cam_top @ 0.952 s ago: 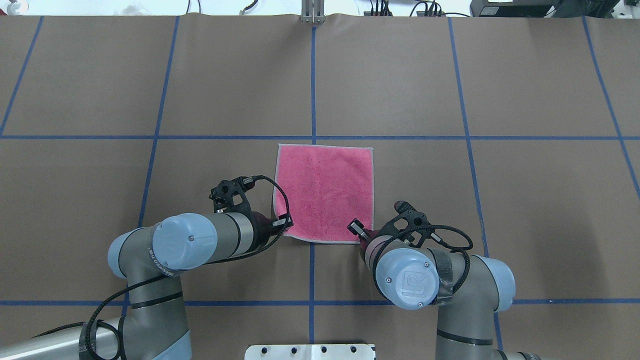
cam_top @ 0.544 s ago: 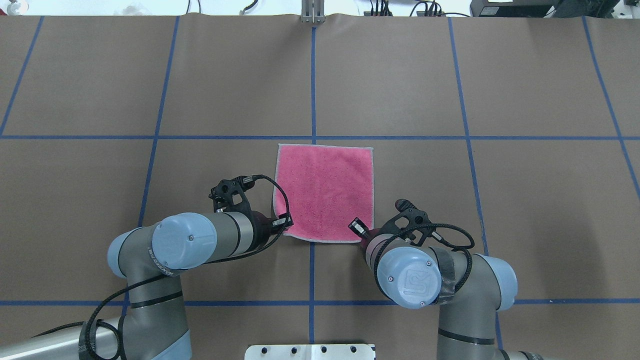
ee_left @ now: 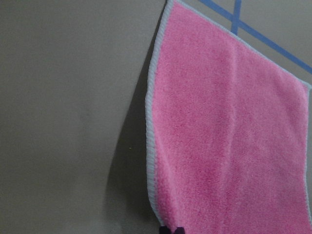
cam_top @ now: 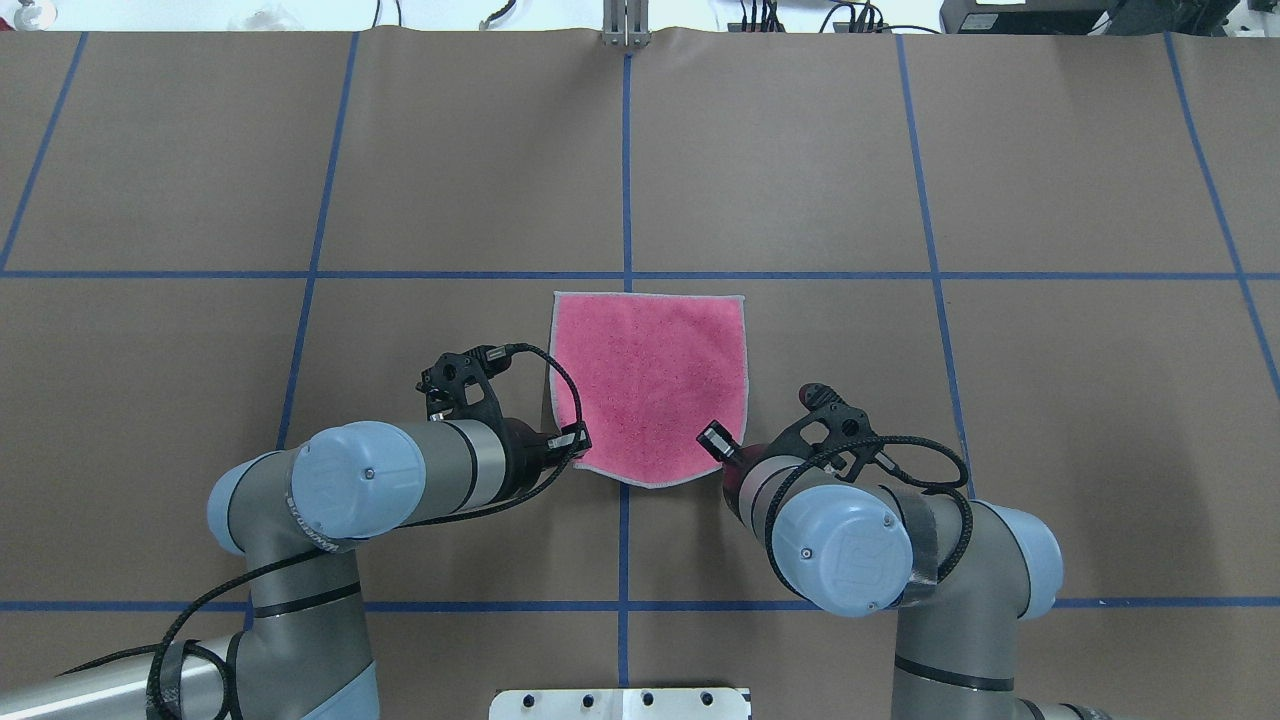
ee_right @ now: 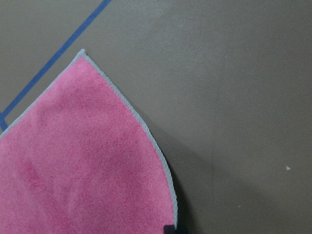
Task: Fold towel twice with both arms
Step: 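Lift both near corners and fold them over onto the far edge, then release the right gripper and raise it away while the left gripper regrasps, then grasp the folded towel's end with the left gripper, then lift and fold the towel end over toward the other end with the left gripper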
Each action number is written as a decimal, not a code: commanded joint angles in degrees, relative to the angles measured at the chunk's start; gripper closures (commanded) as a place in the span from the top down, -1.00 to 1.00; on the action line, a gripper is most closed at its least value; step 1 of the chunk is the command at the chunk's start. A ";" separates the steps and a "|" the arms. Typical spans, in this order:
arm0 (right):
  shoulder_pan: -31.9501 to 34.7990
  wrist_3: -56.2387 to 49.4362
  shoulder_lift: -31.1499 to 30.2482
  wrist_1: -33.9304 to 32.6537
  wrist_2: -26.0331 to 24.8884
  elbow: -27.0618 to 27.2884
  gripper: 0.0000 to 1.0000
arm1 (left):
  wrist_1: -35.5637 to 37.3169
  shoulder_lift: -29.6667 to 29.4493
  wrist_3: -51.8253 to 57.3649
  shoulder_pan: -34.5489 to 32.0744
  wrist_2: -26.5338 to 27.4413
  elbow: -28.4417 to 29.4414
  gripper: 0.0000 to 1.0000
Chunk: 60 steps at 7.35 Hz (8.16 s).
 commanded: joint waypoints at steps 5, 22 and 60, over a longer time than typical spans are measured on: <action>4.53 -0.61 0.80 0.08 -0.18 -1.68 -1.00 | 4.82 -1.08 1.63 -3.77 -0.68 -0.30 -0.95; 11.65 -5.86 10.09 0.61 0.00 -12.73 0.09 | 10.54 -11.88 3.65 -11.25 -0.33 11.21 0.60; 40.90 -66.66 -3.05 0.26 35.75 -8.72 0.99 | -1.99 5.65 9.35 -20.90 -9.27 8.32 -1.00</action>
